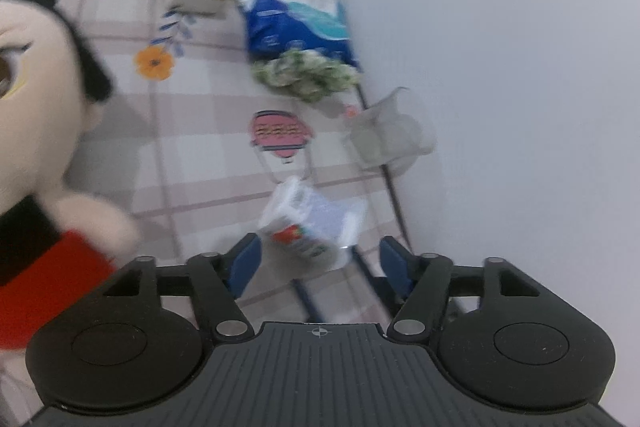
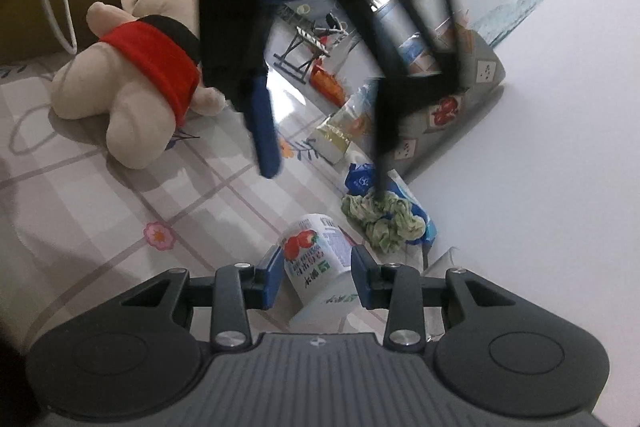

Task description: Organize soft objects

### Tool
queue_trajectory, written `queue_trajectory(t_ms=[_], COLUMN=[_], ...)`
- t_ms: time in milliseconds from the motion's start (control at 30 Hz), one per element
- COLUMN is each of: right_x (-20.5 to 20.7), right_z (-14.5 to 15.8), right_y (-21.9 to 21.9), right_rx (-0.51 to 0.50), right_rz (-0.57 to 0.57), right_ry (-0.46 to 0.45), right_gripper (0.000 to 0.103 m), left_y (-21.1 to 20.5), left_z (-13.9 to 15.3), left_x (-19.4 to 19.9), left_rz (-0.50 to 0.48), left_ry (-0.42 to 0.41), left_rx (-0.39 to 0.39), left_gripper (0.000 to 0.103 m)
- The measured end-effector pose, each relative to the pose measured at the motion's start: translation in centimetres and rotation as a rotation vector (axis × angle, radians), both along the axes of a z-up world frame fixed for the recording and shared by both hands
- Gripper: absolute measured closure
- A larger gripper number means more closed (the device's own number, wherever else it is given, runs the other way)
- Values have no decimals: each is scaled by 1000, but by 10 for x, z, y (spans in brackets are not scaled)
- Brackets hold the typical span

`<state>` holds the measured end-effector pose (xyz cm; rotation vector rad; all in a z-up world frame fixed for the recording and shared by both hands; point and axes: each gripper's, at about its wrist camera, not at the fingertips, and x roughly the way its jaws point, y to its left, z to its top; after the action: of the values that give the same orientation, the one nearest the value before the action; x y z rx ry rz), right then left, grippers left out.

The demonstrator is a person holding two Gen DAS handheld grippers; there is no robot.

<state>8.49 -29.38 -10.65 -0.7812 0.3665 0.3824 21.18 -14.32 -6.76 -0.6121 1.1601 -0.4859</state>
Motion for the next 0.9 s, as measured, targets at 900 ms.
queue_trajectory(t_ms=[900], right_x=[-43], right_z=[-5], right_y=[-71], right_rx=[459], right_rz=[-305], right_ry=[126], right_gripper=[41], left_y=[-77], left_z=[-21], left_x=[34], left_rz=[-243], left_ry=[-83], left_rx=[385], left_gripper=[38])
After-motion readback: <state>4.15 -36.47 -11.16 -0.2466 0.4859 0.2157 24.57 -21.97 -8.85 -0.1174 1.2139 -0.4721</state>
